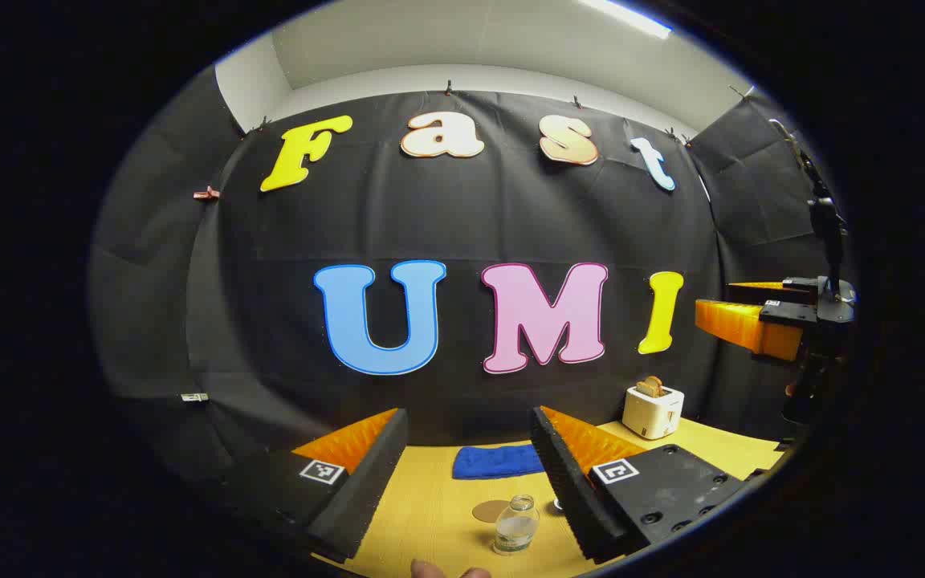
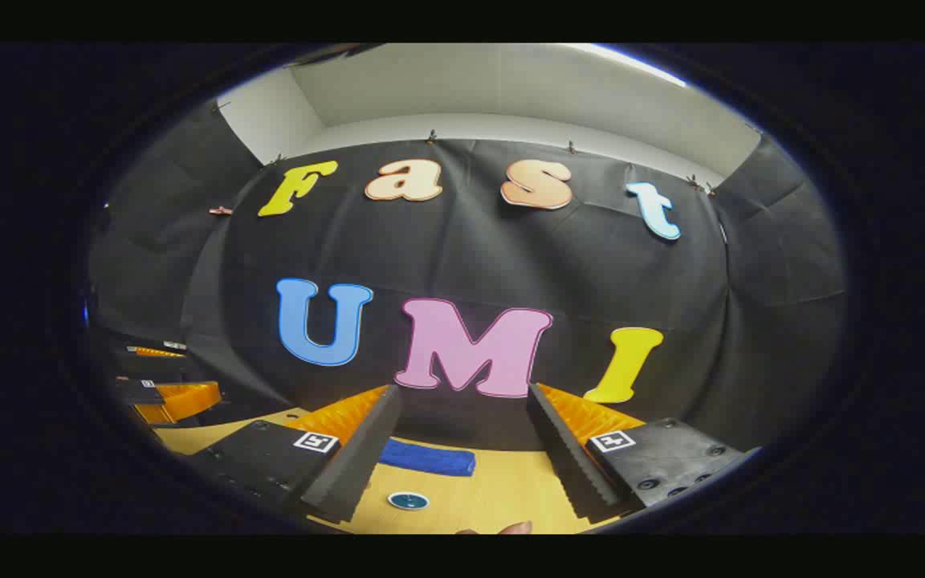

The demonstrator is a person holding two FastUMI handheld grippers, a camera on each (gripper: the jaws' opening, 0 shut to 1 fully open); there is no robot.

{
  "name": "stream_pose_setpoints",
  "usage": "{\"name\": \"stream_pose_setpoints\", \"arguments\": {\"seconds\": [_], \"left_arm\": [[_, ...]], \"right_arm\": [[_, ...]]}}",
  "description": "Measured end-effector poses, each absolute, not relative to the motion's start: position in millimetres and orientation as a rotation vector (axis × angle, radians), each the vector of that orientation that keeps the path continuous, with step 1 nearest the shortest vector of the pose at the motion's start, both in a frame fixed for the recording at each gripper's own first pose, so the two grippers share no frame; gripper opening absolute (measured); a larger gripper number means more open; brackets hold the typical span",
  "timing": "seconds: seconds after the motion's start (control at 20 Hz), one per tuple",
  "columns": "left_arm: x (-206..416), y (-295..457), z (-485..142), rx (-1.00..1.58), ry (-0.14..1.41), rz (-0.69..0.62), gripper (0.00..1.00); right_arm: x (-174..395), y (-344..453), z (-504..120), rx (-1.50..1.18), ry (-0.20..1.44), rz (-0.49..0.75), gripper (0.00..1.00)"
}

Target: Open the teacup lid with one hand, grasp the water bottle and pour water into the teacup with the other hand; after pouring, place the water bottle on the coaster and then close the teacup lid.

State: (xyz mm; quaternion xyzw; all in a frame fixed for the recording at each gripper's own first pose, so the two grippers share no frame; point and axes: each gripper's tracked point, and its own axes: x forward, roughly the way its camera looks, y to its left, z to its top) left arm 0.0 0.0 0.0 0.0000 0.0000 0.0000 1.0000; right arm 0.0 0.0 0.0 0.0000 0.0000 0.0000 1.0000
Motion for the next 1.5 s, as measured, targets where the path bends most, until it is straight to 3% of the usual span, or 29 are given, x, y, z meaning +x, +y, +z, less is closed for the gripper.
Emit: {"name": "stream_pose_setpoints", "arguments": {"seconds": [0.75, 1.1, 1.5], "left_arm": [[9.9, -5.8, -7.9, 0.022, 0.018, -0.015, 0.96], [29.0, -21.5, -77.9, 0.022, 0.092, -0.043, 0.96], [51.7, -47.4, -202.2, 0.028, 0.14, -0.087, 0.95]], "right_arm": [[7.9, 14.7, -16.3, 0.0, 0.018, 0.05, 0.97], [24.7, 37.6, -106.3, 0.016, 0.107, 0.113, 0.98], [48.4, 62.9, -281.6, 0.059, 0.23, 0.163, 0.98]]}}
